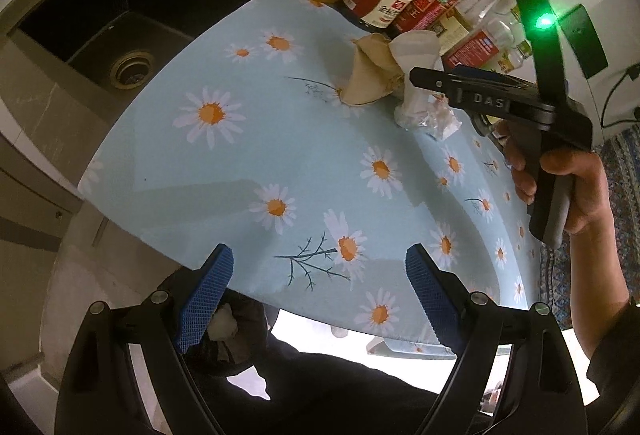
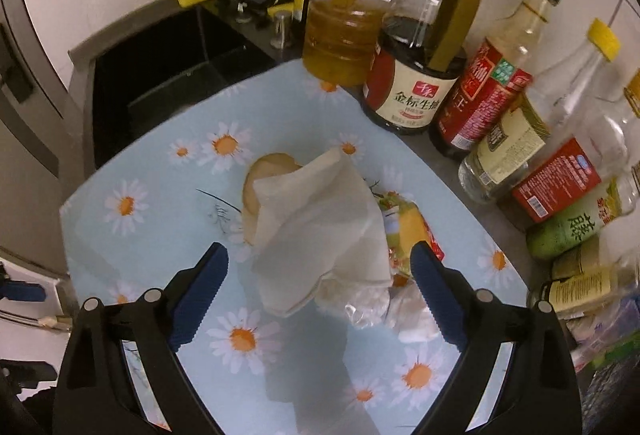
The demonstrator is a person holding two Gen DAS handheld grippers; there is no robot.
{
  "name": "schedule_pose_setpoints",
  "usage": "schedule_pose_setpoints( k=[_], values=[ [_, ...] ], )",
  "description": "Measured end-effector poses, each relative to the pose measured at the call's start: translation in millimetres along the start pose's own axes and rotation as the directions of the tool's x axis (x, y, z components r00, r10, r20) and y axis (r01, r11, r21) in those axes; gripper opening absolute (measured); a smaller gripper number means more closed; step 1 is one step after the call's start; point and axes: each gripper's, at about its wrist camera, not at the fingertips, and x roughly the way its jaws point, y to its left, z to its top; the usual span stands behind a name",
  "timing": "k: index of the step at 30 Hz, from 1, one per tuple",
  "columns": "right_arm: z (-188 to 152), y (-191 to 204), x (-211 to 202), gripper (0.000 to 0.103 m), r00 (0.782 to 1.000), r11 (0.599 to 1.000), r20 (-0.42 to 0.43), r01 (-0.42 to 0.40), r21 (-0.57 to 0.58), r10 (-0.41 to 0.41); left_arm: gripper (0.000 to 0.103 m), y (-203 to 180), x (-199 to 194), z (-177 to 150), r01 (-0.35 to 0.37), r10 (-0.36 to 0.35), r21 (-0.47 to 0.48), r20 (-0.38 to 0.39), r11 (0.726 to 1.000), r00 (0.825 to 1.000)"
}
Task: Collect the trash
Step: 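Lower the open right tool onto the white tissue beside the bottles, then close the right tool on the tissue and lift it while the left tool moves toward the tan paper cup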
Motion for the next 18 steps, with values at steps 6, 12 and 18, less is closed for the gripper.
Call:
schedule_pose_setpoints(
  k=[6, 12, 18],
  values=[
    [4.5, 0.0, 8.3, 0.09, 1.0, 1.0, -0.002, -0.007, -0.029, 0.007, 0.086, 0.3, 0.5, -4.7, -0.006, 0.006, -0.02, 0.006, 1.0, 1.0],
    [4.1, 2.5, 11.4, 0.072, 1.0, 0.998, -0.022, -0.015, -0.056, 0.014, 0.086, -0.2, 3.3, -5.6, -0.009, 0.009, -0.021, -0.001, 1.0, 1.0],
    [0.7, 0.0, 3.7, 0.07, 0.999, 0.998, -0.011, -0.034, -0.045, 0.034, 0.086, -5.2, 5.9, -0.9, -0.006, 0.006, -0.005, -0.006, 1.0, 1.0]
  ],
)
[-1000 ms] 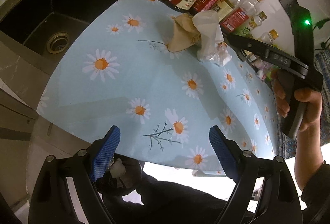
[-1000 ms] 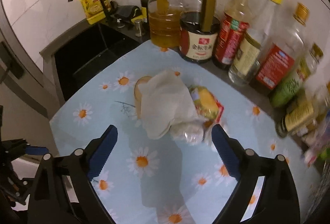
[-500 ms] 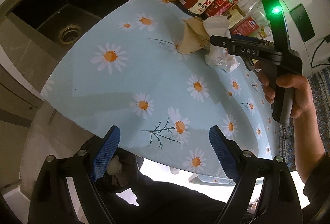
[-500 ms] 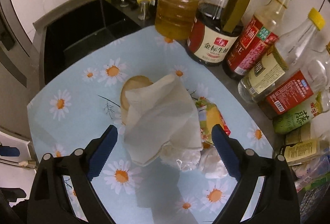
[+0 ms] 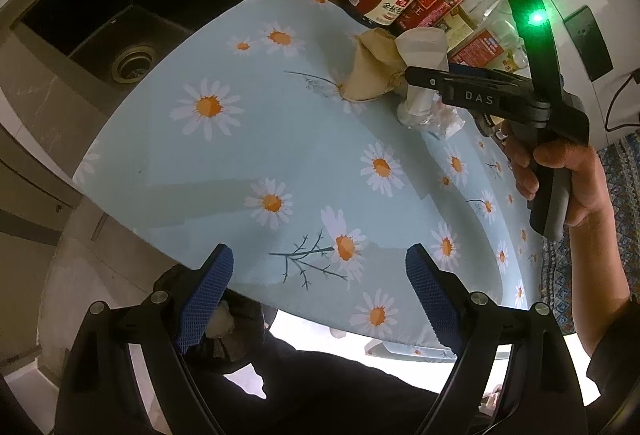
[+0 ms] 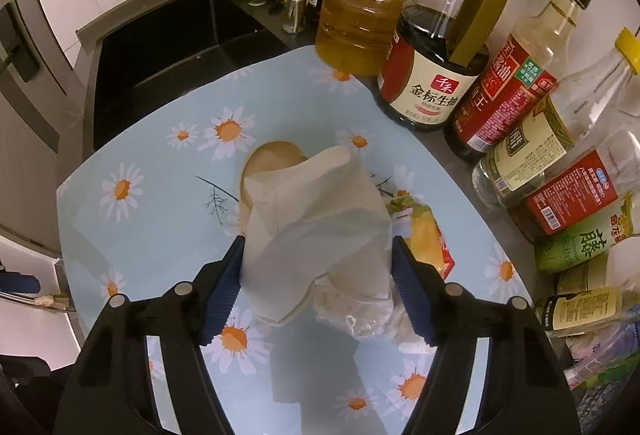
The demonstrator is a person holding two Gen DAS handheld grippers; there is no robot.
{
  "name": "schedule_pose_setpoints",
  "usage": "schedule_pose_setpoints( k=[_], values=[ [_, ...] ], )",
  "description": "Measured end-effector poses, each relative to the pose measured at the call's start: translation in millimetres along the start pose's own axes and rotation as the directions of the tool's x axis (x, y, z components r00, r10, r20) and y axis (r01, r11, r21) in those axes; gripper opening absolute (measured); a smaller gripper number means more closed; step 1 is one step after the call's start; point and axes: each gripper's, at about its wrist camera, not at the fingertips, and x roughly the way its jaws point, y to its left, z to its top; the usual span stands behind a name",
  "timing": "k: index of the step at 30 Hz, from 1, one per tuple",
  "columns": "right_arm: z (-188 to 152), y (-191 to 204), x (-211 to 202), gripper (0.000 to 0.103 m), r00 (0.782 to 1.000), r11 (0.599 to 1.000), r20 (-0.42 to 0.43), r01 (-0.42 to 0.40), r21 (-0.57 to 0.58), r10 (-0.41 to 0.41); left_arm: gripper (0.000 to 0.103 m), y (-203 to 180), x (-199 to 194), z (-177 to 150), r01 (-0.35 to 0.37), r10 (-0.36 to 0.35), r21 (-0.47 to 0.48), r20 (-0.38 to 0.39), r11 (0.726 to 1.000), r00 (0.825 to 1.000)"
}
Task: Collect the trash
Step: 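Close the right tool on the tissue and lift it while the left tool moves toward the tan paper cup, then grasp the tan paper cup with the left tool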
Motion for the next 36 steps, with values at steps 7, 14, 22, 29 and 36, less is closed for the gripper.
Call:
schedule_pose_setpoints(
  k=[7, 14, 22, 29, 36],
  values=[
    [-14, -12, -32, 0.07, 0.997, 0.996, 0.065, -0.048, 0.07, 0.044, 0.086, -13, 7, 16, -0.004, 0.005, 0.049, -0.019, 0.999, 1.0],
    [-44, -27, -70, 0.07, 0.989, 0.985, 0.135, -0.086, 0.148, 0.066, 0.086, -42, 15, 44, -0.006, 0.011, 0.163, -0.031, 0.987, 0.999],
    [-85, -47, -95, 0.07, 0.985, 0.968, 0.165, -0.088, 0.236, 0.049, 0.086, -77, 29, 74, -0.024, 0.031, 0.263, -0.022, 0.965, 0.999],
    [-118, -58, -99, 0.07, 0.984, 0.952, 0.169, -0.106, 0.288, 0.058, 0.086, -99, 50, 98, -0.059, 0.069, 0.331, -0.02, 0.942, 0.997],
    [-148, -64, -88, 0.07, 0.981, 0.93, 0.163, -0.155, 0.334, 0.105, 0.086, -106, 73, 120, -0.106, 0.123, 0.352, -0.025, 0.93, 0.992]
  ],
)
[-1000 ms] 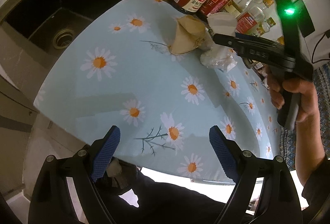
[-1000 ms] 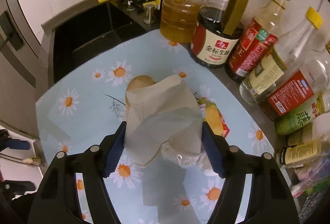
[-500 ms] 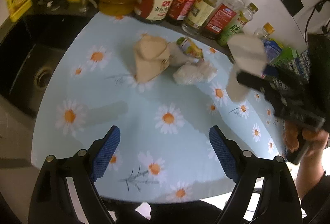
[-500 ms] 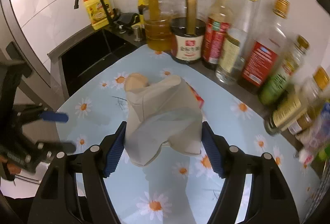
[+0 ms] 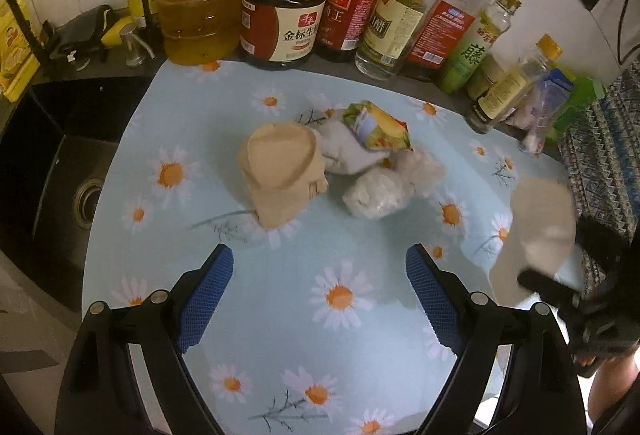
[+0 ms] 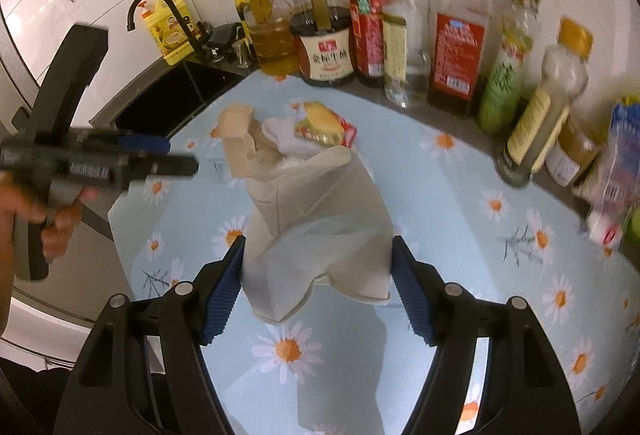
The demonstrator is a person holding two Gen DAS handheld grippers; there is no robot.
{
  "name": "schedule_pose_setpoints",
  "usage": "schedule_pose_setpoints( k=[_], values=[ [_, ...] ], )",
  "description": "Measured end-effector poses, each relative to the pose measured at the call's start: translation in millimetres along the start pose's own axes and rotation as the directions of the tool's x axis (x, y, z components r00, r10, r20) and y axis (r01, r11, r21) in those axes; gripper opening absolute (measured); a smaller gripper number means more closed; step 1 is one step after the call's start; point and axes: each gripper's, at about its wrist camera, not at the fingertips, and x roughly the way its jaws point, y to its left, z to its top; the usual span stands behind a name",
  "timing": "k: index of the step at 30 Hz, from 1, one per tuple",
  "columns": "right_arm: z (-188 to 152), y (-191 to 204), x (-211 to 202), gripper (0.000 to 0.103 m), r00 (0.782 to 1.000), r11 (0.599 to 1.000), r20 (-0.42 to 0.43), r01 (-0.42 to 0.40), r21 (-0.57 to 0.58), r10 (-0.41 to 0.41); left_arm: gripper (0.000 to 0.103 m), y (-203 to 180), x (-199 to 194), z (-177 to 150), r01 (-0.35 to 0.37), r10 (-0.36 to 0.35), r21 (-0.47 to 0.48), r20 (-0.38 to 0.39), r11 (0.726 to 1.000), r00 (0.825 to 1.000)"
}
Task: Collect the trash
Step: 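Grasp the tan paper cup with the left tool, then carry the paper cup with the left tool over the bin while the right tool carries the tissue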
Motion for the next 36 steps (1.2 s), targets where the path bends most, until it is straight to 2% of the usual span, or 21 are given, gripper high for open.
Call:
schedule_pose_setpoints(
  k=[7, 21, 25, 26, 27, 36],
  values=[
    [-14, -7, 10, 0.07, 0.999, 0.999, -0.028, -0.038, 0.023, 0.038, 0.086, 6, 30, 27, -0.056, 0.056, 0.005, -0.033, 0.998, 0.998],
    [-20, -20, 16, 0.07, 0.996, 0.997, -0.055, -0.068, 0.026, 0.07, 0.086, 5, 72, 50, -0.117, 0.124, 0.088, -0.089, 0.989, 0.988],
    [-21, -25, 16, 0.07, 0.996, 0.997, -0.055, -0.066, 0.038, 0.068, 0.081, 6, 78, 52, -0.11, 0.119, 0.09, -0.095, 0.99, 0.988],
    [-22, -26, 16, 0.07, 0.996, 0.997, -0.056, -0.065, 0.039, 0.067, 0.071, 6, 80, 52, -0.104, 0.113, 0.09, -0.1, 0.99, 0.989],
    [-22, -26, 16, 0.07, 0.996, 0.997, -0.056, -0.064, 0.041, 0.066, 0.067, 7, 82, 52, -0.1, 0.11, 0.088, -0.109, 0.991, 0.988],
    [-22, -26, 15, 0.07, 0.997, 0.997, -0.057, -0.055, 0.044, 0.058, 0.066, 7, 74, 48, -0.087, 0.096, 0.097, -0.096, 0.991, 0.991]
  ],
)
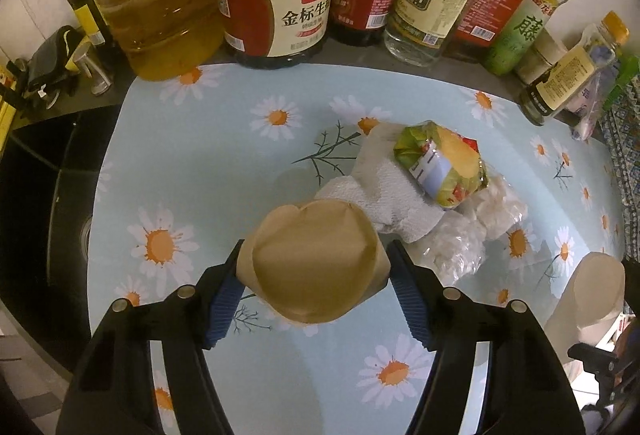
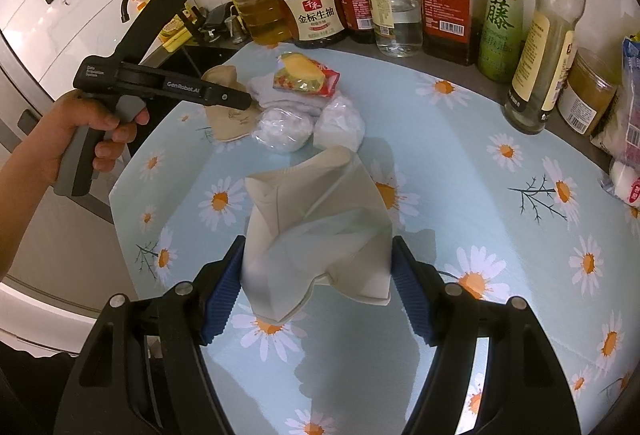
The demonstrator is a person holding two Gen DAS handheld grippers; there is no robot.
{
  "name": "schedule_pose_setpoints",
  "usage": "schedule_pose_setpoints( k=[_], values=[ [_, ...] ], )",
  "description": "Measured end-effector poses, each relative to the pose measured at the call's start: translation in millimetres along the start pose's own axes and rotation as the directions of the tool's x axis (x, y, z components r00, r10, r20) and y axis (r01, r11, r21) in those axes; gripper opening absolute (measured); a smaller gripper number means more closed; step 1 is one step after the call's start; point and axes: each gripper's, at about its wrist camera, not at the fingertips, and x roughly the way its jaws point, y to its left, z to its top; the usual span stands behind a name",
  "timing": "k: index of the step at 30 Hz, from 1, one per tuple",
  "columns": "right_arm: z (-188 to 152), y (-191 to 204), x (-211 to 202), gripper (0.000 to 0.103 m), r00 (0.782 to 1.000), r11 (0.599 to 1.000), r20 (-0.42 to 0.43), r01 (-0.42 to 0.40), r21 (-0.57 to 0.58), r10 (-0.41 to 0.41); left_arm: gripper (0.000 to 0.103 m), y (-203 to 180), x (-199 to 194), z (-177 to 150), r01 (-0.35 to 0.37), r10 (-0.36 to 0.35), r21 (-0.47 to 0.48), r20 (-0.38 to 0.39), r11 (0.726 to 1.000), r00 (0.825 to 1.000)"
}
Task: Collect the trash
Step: 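Carry the paper cup with the left tool over the bin while the right tool carries the tissue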
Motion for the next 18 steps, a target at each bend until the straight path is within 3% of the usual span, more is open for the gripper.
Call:
schedule_pose_setpoints(
  k=[18],
  values=[
    [-4, 38, 2, 0.07, 1.0, 1.0, 0.006, 0.008, -0.017, -0.007, 0.066, 23, -35, -35, 0.035, -0.034, -0.022, 0.046, 0.999, 0.998]
  ],
)
